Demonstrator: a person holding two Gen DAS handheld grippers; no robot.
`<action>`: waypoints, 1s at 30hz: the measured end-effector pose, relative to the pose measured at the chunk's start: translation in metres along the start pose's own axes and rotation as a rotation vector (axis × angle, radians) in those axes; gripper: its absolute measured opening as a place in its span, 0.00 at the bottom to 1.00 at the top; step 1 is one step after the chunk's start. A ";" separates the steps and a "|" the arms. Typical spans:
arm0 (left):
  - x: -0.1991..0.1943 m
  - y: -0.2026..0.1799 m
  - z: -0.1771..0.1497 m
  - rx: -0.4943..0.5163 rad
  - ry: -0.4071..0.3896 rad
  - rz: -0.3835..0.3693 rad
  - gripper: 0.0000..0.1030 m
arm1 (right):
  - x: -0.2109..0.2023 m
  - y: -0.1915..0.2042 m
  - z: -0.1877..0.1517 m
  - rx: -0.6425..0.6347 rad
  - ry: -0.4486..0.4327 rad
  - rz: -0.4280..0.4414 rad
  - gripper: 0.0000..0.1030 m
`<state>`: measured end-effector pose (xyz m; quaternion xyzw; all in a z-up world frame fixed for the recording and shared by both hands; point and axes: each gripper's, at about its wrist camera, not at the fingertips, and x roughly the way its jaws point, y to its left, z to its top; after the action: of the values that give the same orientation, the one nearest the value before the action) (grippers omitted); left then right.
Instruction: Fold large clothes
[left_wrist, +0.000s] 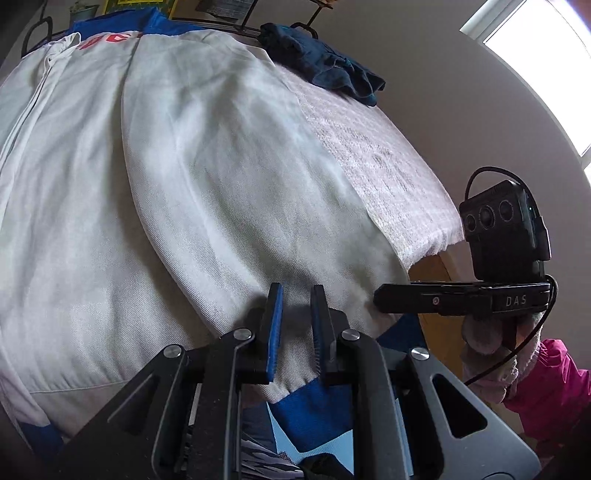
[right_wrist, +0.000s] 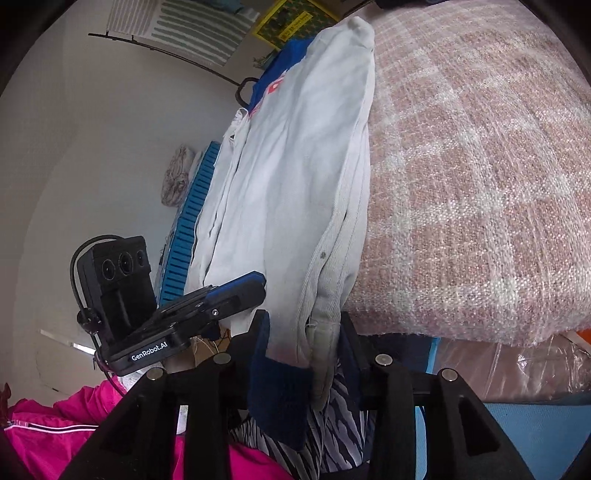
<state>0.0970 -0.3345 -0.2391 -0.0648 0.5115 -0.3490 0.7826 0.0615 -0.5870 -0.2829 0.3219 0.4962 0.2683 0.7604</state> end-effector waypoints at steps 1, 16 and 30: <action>-0.004 0.001 0.001 -0.007 -0.008 -0.004 0.12 | 0.002 0.002 0.000 0.000 0.004 -0.034 0.27; 0.038 0.040 0.156 -0.215 -0.144 -0.002 0.12 | 0.000 0.076 0.007 -0.156 -0.013 -0.303 0.09; -0.027 0.073 0.091 -0.269 -0.137 -0.051 0.12 | 0.015 0.102 0.023 -0.139 -0.006 -0.375 0.08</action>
<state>0.2031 -0.2865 -0.2099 -0.2057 0.4973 -0.2917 0.7907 0.0791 -0.5157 -0.2076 0.1712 0.5256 0.1545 0.8189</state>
